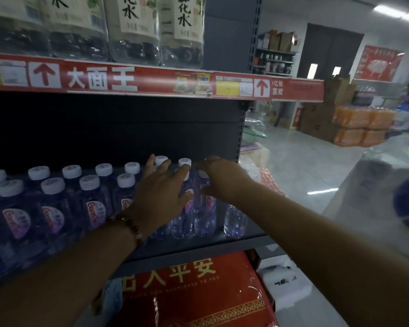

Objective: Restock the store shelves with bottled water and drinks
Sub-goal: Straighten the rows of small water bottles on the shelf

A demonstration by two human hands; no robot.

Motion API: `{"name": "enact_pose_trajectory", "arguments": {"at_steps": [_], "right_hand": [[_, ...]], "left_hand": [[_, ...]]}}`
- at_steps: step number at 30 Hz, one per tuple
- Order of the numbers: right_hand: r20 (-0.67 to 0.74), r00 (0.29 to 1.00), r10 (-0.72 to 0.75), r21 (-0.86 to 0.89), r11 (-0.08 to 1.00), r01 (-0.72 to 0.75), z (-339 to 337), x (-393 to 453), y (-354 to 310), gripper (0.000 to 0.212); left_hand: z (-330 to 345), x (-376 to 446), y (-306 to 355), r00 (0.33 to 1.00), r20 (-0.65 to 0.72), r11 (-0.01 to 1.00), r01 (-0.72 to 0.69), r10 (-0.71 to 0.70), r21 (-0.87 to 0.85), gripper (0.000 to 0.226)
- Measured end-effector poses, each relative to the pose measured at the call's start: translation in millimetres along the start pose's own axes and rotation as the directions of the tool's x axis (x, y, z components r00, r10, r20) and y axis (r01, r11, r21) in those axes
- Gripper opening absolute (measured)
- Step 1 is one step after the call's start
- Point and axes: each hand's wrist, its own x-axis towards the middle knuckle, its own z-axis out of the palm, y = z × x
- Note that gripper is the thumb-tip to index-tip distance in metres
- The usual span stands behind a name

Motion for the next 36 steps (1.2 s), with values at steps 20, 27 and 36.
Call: {"name": "enact_pose_trajectory", "arguments": {"at_steps": [20, 27, 36], "right_hand": [[0.047, 0.999, 0.022, 0.033, 0.999, -0.023, -4.2, -27.3, -8.4, 0.054], [0.109, 0.994, 0.016, -0.004, 1.0, -0.016, -10.1, -28.7, -0.6, 0.056], [0.108, 0.993, 0.042, -0.034, 0.999, -0.039, -7.5, -28.7, -7.3, 0.056]], "left_hand": [[-27.3, -7.6, 12.2, 1.0, 0.021, 0.993, 0.002, 0.001, -0.115, 0.06], [-28.3, -8.5, 13.9, 0.99, 0.138, 0.994, 0.052, -0.038, -0.098, 0.07], [-31.5, -13.6, 18.9, 0.996, 0.08, 0.99, 0.061, -0.051, -0.129, 0.079]]}}
